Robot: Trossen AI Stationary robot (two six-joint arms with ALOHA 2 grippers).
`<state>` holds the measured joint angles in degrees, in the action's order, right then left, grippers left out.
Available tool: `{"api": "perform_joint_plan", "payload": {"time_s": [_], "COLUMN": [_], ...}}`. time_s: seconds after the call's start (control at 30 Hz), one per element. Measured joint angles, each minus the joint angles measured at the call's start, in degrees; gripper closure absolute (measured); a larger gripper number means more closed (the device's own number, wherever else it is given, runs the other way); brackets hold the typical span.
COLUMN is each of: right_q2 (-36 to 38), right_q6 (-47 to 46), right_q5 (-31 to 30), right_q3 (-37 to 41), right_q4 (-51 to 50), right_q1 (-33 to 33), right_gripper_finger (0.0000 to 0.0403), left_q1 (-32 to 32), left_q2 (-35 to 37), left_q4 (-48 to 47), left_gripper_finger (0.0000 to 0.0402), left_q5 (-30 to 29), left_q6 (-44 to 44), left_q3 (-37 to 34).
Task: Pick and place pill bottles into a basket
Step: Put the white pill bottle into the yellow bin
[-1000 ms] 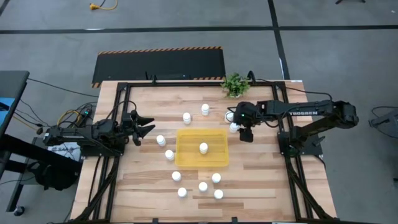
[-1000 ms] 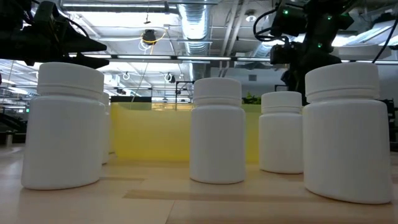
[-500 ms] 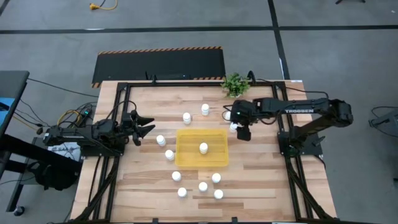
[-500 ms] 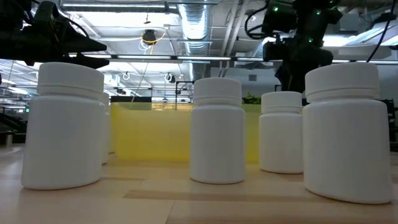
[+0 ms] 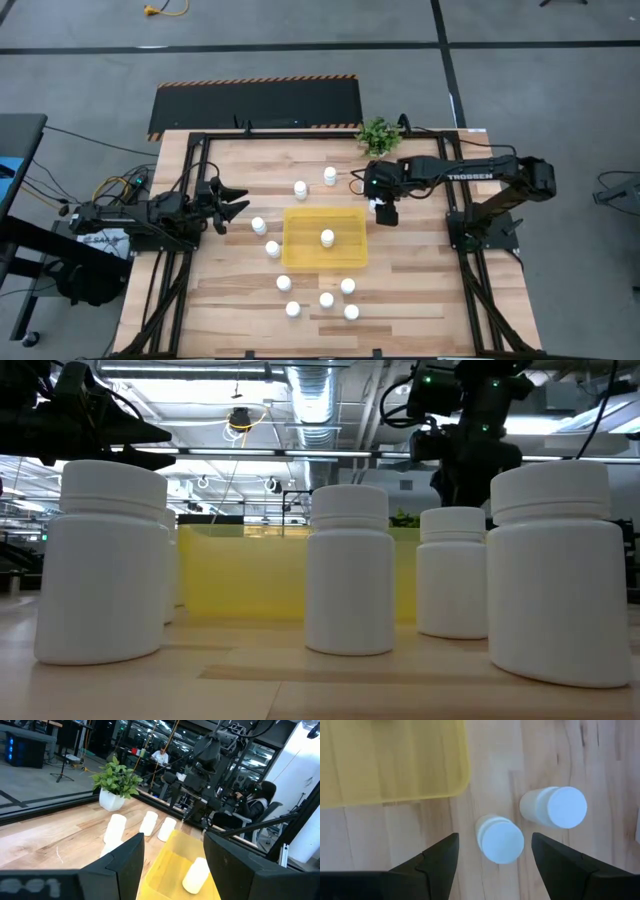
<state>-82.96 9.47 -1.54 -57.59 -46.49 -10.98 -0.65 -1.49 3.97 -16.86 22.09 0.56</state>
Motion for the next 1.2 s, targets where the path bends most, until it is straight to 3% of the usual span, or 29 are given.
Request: {"api": "perform_joint_plan", "payload": {"time_s": [0.27,0.6,1.2], "right_q2": [0.02,0.02,-1.35], "right_q6": [-0.01,-0.02,1.57], "right_q5": [0.00,0.00,0.21], "right_q3": [-0.06,-0.04,0.03], "right_q4": [-0.95,-2.54,-1.83], "right_q1": [0.00,0.00,-0.32], "right_gripper_finger": [0.0159,0.0159,0.0159], "left_q1": [-0.01,-0.03,0.01], "left_q2": [0.00,-0.01,-0.01], "left_q4": [-0.01,-2.13,-1.95], "left_gripper_finger": [0.0208,0.0208,0.0208], "left_q5": [0.89,17.90,19.12], "left_q6": [0.48,-5.14,-6.93], "left_q3": [0.01,0.00,0.02]}}
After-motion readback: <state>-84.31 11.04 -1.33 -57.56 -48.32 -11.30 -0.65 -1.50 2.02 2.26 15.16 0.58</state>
